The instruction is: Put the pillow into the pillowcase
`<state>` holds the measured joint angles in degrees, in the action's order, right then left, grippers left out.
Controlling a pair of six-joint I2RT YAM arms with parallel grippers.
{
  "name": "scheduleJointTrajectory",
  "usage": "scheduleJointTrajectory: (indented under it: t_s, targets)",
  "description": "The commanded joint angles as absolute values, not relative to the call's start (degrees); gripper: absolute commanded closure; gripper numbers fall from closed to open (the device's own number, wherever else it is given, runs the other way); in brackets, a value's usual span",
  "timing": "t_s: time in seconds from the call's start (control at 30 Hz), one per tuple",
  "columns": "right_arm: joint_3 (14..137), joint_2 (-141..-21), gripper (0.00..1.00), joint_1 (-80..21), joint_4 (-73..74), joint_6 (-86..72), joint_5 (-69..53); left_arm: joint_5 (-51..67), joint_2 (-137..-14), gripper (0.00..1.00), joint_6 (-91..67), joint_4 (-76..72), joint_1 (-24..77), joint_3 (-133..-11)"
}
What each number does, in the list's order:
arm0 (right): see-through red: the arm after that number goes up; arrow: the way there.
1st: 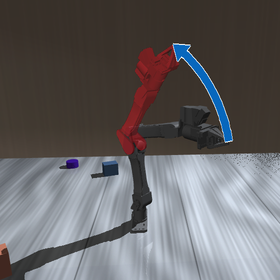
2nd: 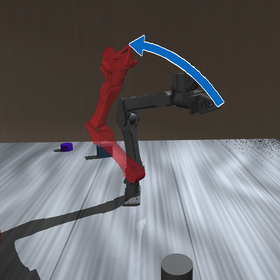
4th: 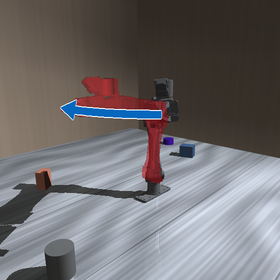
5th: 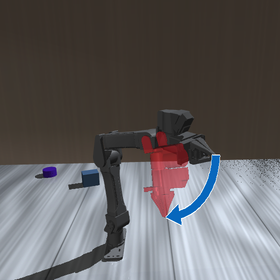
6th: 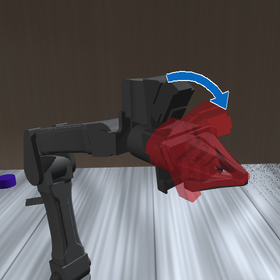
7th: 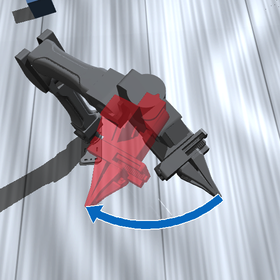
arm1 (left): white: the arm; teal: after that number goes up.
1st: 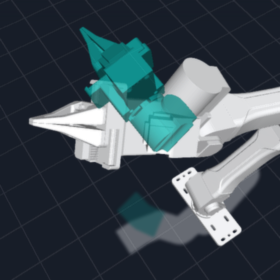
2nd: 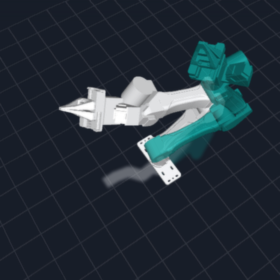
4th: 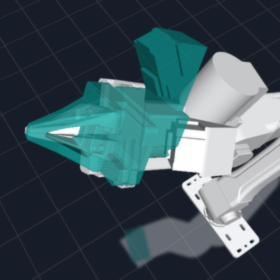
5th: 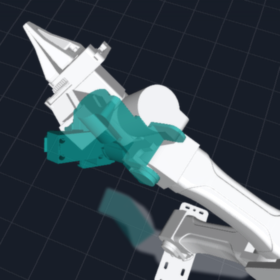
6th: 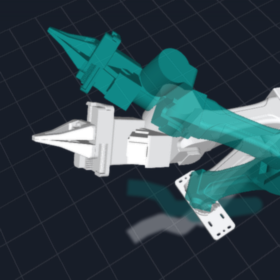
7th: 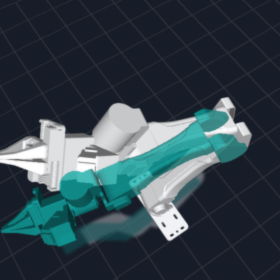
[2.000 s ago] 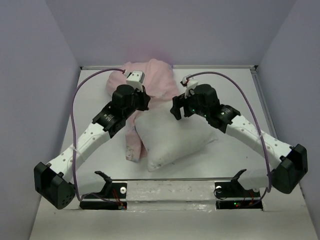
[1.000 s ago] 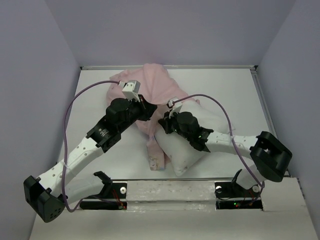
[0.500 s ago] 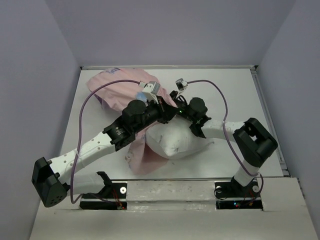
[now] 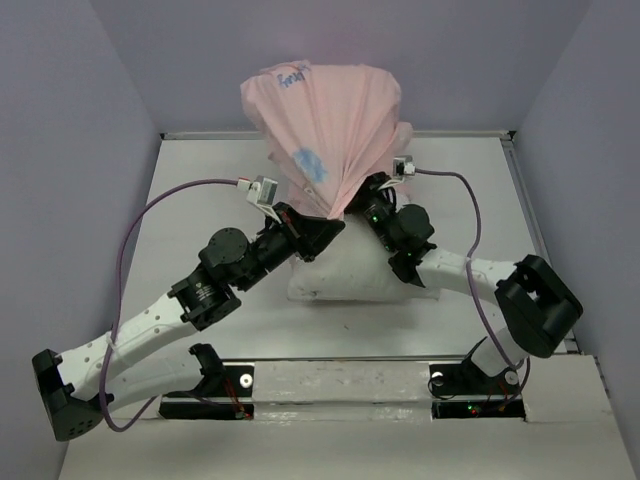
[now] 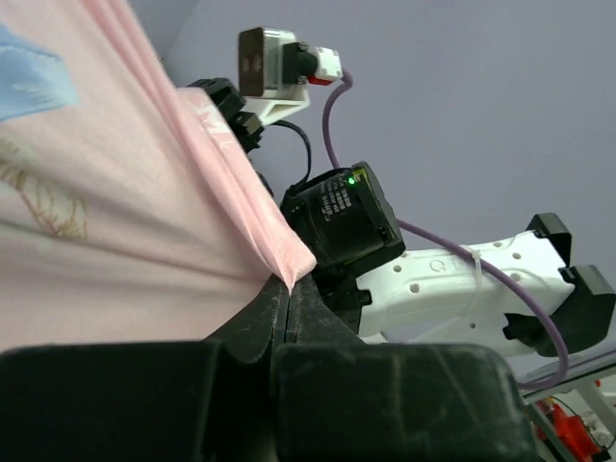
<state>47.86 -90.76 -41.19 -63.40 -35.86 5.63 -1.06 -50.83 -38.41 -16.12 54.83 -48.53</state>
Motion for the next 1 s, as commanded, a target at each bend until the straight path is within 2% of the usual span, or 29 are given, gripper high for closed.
scheduleJointTrajectory:
  t_s: [0.0, 0.1, 0.27, 0.37, 0.4, 0.5, 0.53, 0.57, 0.6, 0.63, 0.67, 0.7, 0.77, 0.9, 0.97]
  targets:
    - [51.4, -86.4, 1.00, -42.3, -67.9, -24.0, 26.9, 9.7, -48.1, 1.00, -43.1, -22.2, 58.9, -50.4]
    - [54.4, -90.1, 1.00, -46.0, -62.0, -20.0, 28.0, 8.5, -49.1, 1.00, -43.2, -20.7, 58.9, -51.3]
    - [54.3, -91.8, 1.00, -46.5, -48.6, -23.6, 16.6, 3.5, -46.8, 1.00, -42.6, -14.9, 58.8, -51.2]
    - [52.4, -86.7, 1.00, -46.5, -39.3, -20.0, 9.5, 2.3, -45.7, 1.00, -42.4, -13.1, 58.8, -50.4]
    - [52.7, -85.1, 1.00, -46.5, -31.2, -18.7, 8.2, 1.5, -45.6, 1.00, -42.3, -12.7, 58.8, -50.1]
    - [51.6, -78.0, 1.00, -46.5, -19.0, -16.2, 5.5, -2.4, -44.9, 1.00, -41.7, -10.6, 58.8, -48.7]
    - [51.2, -76.3, 0.96, -46.5, -17.0, -15.7, 4.8, -3.0, -44.8, 1.00, -41.4, -10.5, 58.8, -48.3]
    - [51.2, -73.3, 0.64, -46.5, -11.7, -14.3, 3.9, -3.6, -44.7, 0.93, -41.2, -10.3, 58.8, -47.6]
    - [52.5, -72.3, 0.44, -46.5, -8.3, -13.6, 2.3, -5.3, -44.8, 0.84, -41.1, -8.8, 58.7, -47.5]
    - [53.3, -71.5, 0.29, -46.5, -5.3, -13.1, 1.3, -6.2, -44.8, 0.71, -40.6, -8.2, 58.7, -47.3]
    - [54.0, -70.7, 0.22, -46.5, -2.4, -12.6, 0.5, -6.8, -44.7, 0.57, -40.6, -7.7, 58.8, -47.0]
    - [54.6, -68.8, 0.17, -46.5, 2.3, -12.6, 0.3, -8.9, -44.7, 0.33, -39.4, -7.0, 58.7, -47.3]
    - [54.8, -66.5, 0.17, -46.5, 6.0, -12.5, -3.1, -11.9, -45.8, 0.14, -36.6, -2.0, 58.7, -51.1]
    - [54.3, -60.1, 0.21, -46.5, 11.3, -12.0, -2.7, -17.2, -48.3, 0.12, -31.1, 2.6, 58.7, -58.3]
    - [54.2, -57.1, 0.28, -46.0, 13.4, -11.9, 2.3, -18.9, -51.7, 0.12, -28.6, 4.5, 58.7, -63.0]
